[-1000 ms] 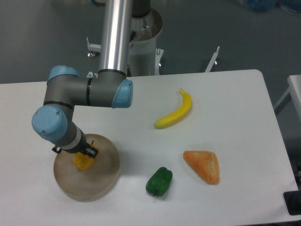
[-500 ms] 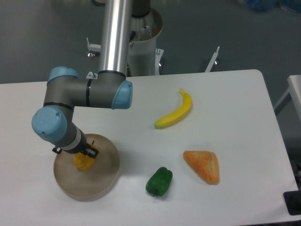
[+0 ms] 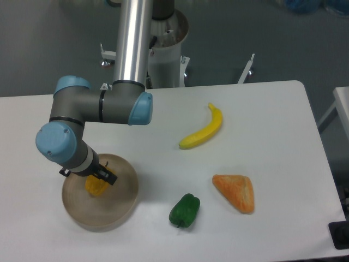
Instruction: Place the yellow pepper on the plate
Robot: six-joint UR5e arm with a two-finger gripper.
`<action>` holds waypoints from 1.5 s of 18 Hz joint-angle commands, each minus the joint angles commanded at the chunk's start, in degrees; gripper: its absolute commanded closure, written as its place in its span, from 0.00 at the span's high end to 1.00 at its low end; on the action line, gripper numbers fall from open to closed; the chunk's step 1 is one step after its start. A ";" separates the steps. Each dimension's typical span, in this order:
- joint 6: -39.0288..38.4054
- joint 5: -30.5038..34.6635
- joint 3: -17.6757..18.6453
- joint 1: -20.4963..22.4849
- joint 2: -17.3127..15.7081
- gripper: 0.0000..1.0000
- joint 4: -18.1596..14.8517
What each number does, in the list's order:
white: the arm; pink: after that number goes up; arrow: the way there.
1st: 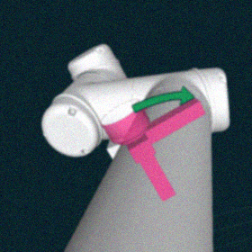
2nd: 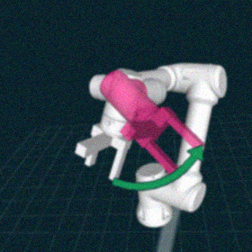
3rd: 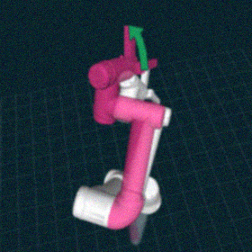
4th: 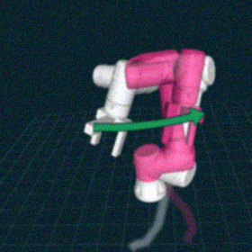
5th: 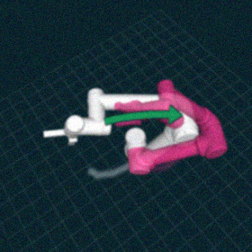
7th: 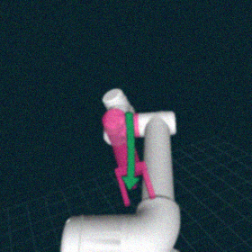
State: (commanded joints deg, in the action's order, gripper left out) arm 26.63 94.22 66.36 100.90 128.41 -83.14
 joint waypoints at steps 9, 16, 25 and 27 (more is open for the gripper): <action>5.00 0.44 0.00 5.09 -3.78 1.00 -0.44; 17.12 0.53 0.09 13.96 -6.50 0.99 -0.35; 24.08 0.53 -0.17 20.56 -7.03 1.00 0.53; 24.43 0.44 0.00 21.70 -7.21 0.99 0.70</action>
State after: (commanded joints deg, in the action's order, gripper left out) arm 51.06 94.66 66.36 122.60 121.20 -82.44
